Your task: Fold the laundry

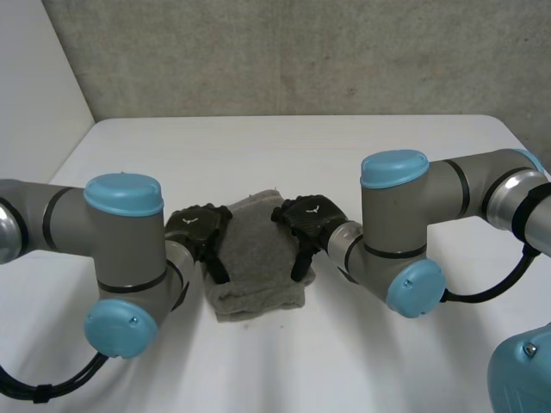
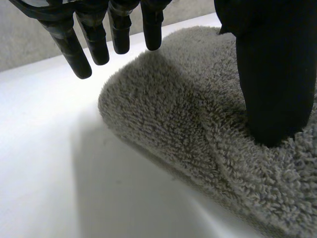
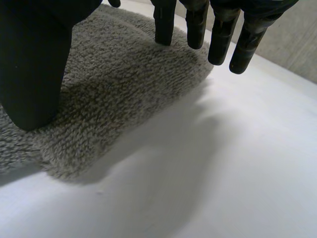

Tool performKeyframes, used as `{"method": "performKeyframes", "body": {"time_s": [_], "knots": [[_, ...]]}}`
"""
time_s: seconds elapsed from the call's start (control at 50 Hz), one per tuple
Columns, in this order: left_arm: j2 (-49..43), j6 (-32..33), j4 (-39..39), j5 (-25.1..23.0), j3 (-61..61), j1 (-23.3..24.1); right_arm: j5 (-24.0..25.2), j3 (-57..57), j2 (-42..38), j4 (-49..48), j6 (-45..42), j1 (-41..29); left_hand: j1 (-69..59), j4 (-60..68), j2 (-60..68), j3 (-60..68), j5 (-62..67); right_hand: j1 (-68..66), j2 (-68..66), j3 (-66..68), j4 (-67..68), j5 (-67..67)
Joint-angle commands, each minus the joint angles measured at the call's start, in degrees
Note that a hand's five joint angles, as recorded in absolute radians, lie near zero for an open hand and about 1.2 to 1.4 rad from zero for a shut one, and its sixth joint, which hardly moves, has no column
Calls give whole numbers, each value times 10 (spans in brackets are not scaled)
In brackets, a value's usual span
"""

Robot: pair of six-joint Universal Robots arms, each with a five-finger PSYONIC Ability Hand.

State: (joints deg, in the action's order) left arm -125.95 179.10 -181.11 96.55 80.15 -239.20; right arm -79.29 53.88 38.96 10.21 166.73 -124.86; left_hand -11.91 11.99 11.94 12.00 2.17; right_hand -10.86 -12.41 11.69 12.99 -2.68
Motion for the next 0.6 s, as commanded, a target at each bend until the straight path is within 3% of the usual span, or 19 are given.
{"method": "performKeyframes", "body": {"time_s": [0.02, 0.1, 0.14, 0.2, 0.26, 0.3, 0.46, 0.6], "knots": [[65, 72, 1, -1, 6, 3, -9, 19, 109, -7, -4, 9, -7, 6, 6, 6, 4, 9, 24, -17, -30, 27], [130, 84, 1, -2, -3, 2, -28, 33, 183, -9, 0, 27, -2, 1, 1, 1, -1, 9, 24, -17, -30, 27], [198, 85, 1, -3, -24, -6, -71, 39, 255, -11, 20, 48, 5, -6, -5, -6, -8, 9, 24, -17, -30, 27], [228, 84, 5, -2, -39, -7, -92, 41, 287, -12, 32, 59, 4, -4, -4, -4, -6, 9, 24, -17, -30, 27], [272, 83, 34, -1, -74, -14, -126, 49, 341, -12, 43, 88, 0, -1, 0, -1, -3, 9, 24, -17, -30, 27], [304, 81, 93, 0, -107, -24, -141, 67, 377, -8, 44, 115, 0, -1, 0, -1, -3, 9, 24, -17, -30, 27], [324, 58, 188, -2, -118, -51, -142, 126, 431, -3, 40, 131, 15, -16, -16, -16, -18, 9, 24, -17, -30, 27], [331, 30, 197, -4, -92, -52, -140, 134, 431, 40, 44, 131, 15, -16, -16, -16, -18, 9, 24, -17, -30, 27]]}}
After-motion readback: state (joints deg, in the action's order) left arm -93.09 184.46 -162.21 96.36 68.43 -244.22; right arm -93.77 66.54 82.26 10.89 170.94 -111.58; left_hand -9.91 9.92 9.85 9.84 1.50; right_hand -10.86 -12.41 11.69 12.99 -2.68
